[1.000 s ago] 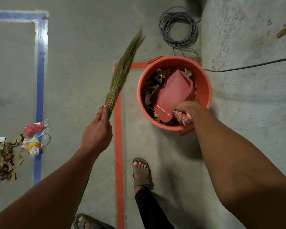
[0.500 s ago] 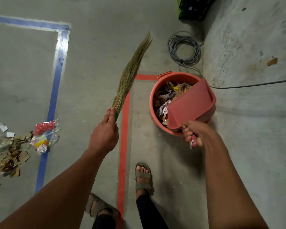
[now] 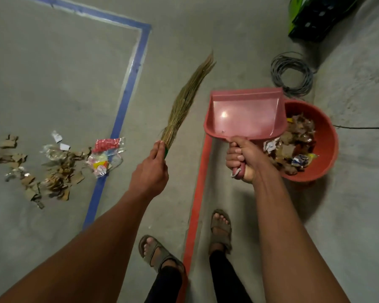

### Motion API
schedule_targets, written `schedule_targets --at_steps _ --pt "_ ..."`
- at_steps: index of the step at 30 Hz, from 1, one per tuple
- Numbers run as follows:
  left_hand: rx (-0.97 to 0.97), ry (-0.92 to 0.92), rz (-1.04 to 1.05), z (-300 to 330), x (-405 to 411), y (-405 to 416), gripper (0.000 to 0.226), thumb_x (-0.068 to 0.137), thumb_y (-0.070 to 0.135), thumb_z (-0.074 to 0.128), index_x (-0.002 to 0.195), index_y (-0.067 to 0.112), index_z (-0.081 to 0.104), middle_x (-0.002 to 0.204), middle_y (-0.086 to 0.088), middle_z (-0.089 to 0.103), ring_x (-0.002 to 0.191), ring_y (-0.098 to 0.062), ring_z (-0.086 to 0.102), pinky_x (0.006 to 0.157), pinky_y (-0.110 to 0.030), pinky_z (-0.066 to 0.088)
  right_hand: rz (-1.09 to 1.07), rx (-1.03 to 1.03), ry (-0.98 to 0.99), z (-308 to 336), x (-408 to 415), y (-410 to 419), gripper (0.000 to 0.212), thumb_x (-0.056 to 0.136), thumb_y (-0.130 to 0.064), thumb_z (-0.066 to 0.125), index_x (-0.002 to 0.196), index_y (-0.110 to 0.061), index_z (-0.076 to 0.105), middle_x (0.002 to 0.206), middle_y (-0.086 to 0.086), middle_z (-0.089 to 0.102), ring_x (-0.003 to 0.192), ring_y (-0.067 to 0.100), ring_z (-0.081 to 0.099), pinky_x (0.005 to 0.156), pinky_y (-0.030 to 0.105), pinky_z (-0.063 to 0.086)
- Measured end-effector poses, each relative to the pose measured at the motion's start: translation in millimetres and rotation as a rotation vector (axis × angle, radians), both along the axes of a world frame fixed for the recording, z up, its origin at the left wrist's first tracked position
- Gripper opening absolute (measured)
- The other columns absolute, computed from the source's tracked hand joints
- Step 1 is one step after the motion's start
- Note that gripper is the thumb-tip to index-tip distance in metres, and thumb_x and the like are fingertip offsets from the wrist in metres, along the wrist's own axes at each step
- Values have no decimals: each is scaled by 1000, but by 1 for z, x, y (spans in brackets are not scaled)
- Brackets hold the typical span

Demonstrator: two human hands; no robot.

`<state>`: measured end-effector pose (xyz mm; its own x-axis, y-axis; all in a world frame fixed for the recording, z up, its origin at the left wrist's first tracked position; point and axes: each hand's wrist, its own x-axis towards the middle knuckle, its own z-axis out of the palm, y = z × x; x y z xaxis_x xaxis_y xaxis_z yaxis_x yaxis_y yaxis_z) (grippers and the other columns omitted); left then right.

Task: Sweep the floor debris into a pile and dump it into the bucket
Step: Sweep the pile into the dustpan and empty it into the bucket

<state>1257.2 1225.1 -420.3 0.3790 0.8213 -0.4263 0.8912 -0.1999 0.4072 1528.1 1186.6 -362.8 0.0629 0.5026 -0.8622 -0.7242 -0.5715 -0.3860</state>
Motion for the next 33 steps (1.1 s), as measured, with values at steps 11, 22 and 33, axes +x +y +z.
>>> schedule_targets --at_steps 11,22,33 --pt "-5 24 245 -16 -178 16 68 106 22 41 166 20 9 174 2 6 128 -39 56 99 -50 51 222 18 70 -16 -201 82 33 102 -15 51 71 -22 41 49 -10 28 33 2 23 29 19 19" --pt "-101 -30 369 -138 -220 19 67 107 24 43 166 26 11 174 5 4 137 -33 50 106 -48 49 314 -4 76 -119 -303 107 36 102 -18 56 69 -21 42 48 -7 28 33 5 24 28 20 21" --pt "-275 57 489 -305 -250 -40 69 105 24 42 165 33 10 173 12 1 120 -33 60 95 -49 54 438 -76 116 -228 -347 105 35 101 -15 53 69 -21 42 46 -8 29 31 3 23 28 19 20"
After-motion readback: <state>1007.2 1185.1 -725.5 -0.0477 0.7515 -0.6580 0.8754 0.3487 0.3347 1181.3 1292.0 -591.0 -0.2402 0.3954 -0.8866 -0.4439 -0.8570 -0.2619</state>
